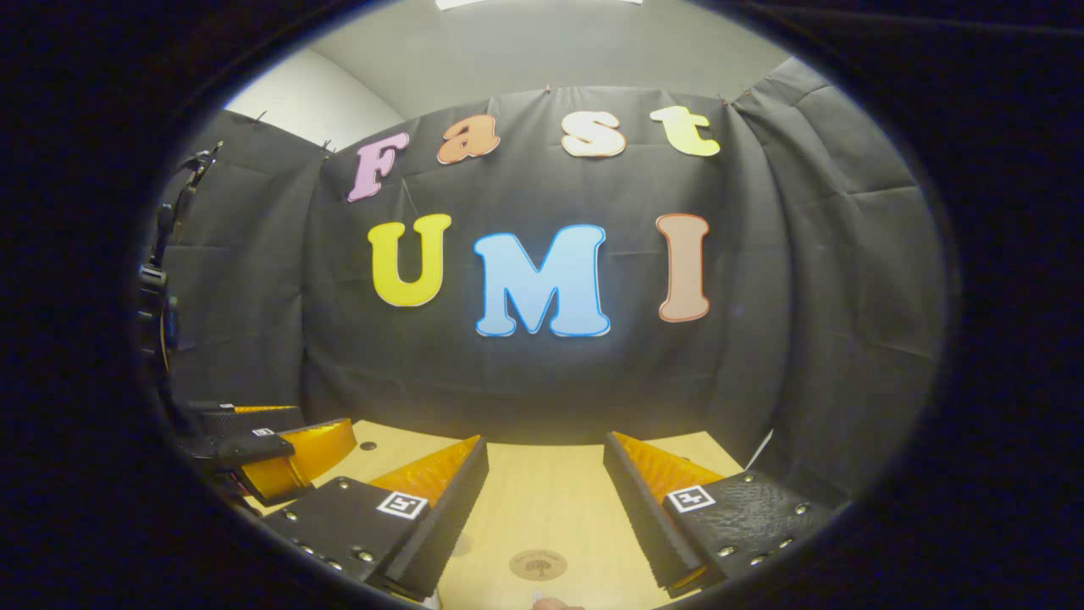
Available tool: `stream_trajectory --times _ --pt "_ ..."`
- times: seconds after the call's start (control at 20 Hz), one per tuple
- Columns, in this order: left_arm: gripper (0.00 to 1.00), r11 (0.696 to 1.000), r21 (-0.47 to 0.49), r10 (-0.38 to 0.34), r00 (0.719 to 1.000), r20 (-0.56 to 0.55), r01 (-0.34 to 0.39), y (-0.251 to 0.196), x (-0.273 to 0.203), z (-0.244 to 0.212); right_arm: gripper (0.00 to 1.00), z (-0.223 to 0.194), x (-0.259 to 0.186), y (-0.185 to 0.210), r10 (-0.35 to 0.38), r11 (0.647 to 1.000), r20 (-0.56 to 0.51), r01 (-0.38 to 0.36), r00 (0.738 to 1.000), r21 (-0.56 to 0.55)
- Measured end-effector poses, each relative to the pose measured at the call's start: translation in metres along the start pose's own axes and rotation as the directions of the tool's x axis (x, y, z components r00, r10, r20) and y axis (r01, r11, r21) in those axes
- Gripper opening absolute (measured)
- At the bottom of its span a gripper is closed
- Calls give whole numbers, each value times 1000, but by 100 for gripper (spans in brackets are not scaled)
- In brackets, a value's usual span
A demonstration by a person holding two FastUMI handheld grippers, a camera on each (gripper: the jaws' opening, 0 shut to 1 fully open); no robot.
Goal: Put the toothbrush and toothpaste on the desktop into the cup, then pick up the cup and place it on the coaster on the desktop.
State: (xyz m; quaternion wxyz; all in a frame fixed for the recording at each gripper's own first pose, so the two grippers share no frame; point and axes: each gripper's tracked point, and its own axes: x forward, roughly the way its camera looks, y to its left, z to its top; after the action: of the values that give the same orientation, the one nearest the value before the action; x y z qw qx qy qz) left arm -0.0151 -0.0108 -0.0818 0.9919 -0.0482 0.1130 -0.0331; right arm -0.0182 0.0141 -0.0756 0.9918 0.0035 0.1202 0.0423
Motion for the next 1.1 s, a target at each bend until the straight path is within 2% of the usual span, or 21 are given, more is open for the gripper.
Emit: stream_trajectory --times 0.35,0.4,0.45,0.75,1.1 --pt "94 999 -29 11 986 -169 -16 13 10 -73 87 -64 3 1 14 1000 -169 -12 985 11" --pt "94 999 -42 10 980 -200 -19 15 12 -85 84 -78 3 0 11 1000 -207 -9 978 11" --pt "94 998 -57 9 972 -233 -23 17 13 -99 87 -90 3 -2 13 1000 -246 -8 969 18" --pt "95 994 -86 32 919 -394 -71 27 17 -174 88 -155 6 -11 18 994 -414 29 910 108" --pt "94 993 -81 29 839 -543 -87 22 10 -250 88 -230 0 -20 30 985 -579 76 814 158"
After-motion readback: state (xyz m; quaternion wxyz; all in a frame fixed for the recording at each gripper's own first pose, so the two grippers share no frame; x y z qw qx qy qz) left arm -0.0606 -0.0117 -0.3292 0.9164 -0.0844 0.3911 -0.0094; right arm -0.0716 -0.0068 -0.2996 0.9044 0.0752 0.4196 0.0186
